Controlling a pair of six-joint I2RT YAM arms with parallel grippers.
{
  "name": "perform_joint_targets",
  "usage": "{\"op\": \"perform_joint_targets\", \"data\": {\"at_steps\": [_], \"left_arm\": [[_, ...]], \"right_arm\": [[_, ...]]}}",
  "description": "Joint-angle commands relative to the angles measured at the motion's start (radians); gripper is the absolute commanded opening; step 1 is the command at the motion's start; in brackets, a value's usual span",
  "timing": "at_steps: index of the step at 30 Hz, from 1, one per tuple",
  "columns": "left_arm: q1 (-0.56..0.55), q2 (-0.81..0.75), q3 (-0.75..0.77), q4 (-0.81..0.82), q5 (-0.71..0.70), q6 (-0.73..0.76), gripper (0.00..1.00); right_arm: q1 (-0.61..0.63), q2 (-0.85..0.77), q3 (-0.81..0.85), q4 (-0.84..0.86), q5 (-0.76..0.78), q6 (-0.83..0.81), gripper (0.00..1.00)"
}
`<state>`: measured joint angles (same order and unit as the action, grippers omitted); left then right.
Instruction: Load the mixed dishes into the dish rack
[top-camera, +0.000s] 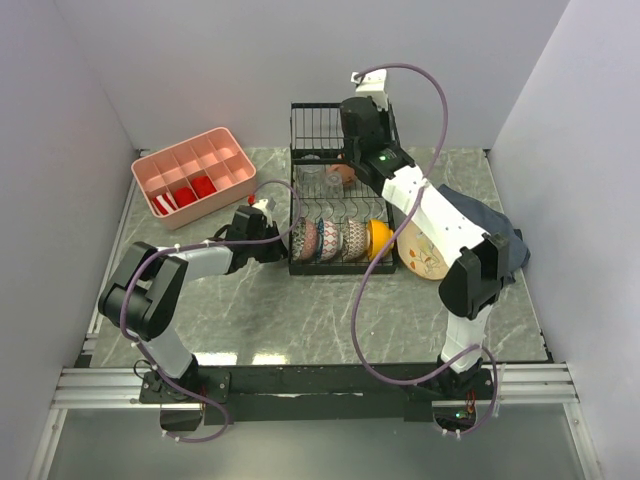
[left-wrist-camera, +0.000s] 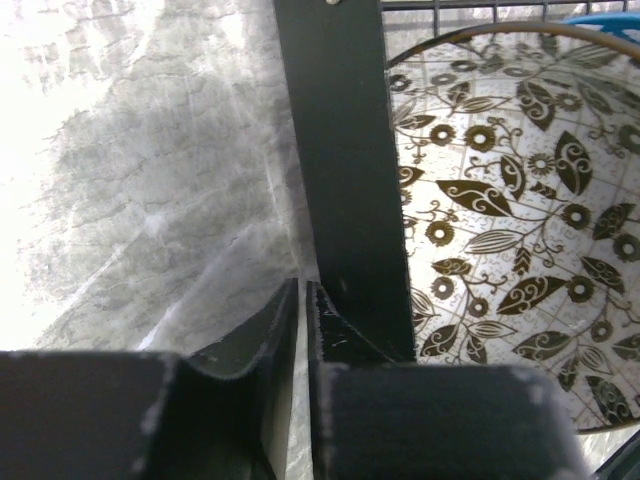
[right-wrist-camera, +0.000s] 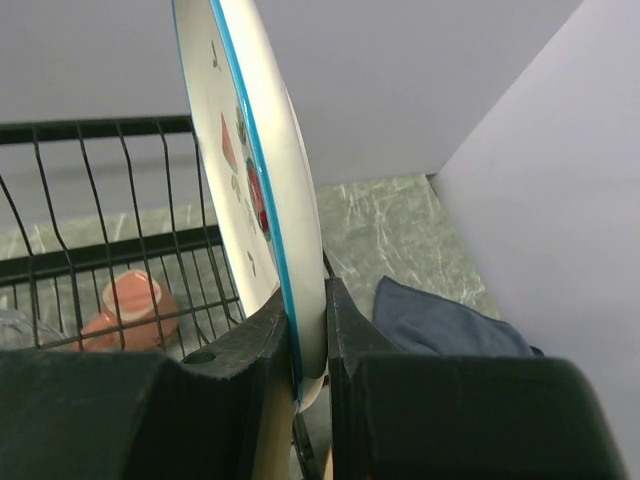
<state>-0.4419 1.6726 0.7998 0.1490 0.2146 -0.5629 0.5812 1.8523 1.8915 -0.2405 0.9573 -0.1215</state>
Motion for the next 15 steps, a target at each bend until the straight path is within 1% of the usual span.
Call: {"op": "perform_joint_targets", "data": {"at_steps": [1,3,4,5,6,7,8,9,11,15], "left_arm": [[-0.026,-0.043,0.021,0.064,0.071,-0.029,0.18],[-0.026,-0.043,0.024,0.061,0.065,-0.031,0.26],[-0.024,-0.047,0.024,0.06,0.062,-0.034,0.29],[-0.026,-0.045,0.026,0.058,0.06,-0.035,0.34],[-0.026,-0.048,0.027,0.051,0.049,-0.037,0.44],[-0.026,-0.05,0.03,0.044,0.043,-0.038,0.47],[-0.024,-0.051,0.03,0.037,0.037,-0.04,0.49],[-0.026,-0.054,0.036,0.032,0.034,-0.037,0.54],[-0.023,-0.063,0.038,0.014,0.014,-0.035,0.59],[-0.017,-0.089,0.042,-0.032,-0.046,-0.029,0.75]], "right_arm": [[0.002,-0.025,0.014,0.133,0.029,0.036,0.0],[-0.001,-0.028,-0.002,0.136,0.024,0.034,0.0],[0.0,-0.03,-0.008,0.139,0.021,0.031,0.04],[-0.001,-0.039,-0.014,0.141,0.014,0.026,0.22],[0.0,-0.044,-0.026,0.142,0.005,0.023,0.31],[0.0,-0.051,-0.029,0.138,-0.012,0.031,0.43],[0.002,-0.065,-0.034,0.136,-0.012,0.033,0.61],[0.003,-0.076,-0.038,0.139,-0.012,0.033,0.67],[0.009,-0.112,-0.061,0.145,-0.02,0.026,0.76],[0.035,-0.197,-0.103,0.136,-0.041,0.011,0.85]]}}
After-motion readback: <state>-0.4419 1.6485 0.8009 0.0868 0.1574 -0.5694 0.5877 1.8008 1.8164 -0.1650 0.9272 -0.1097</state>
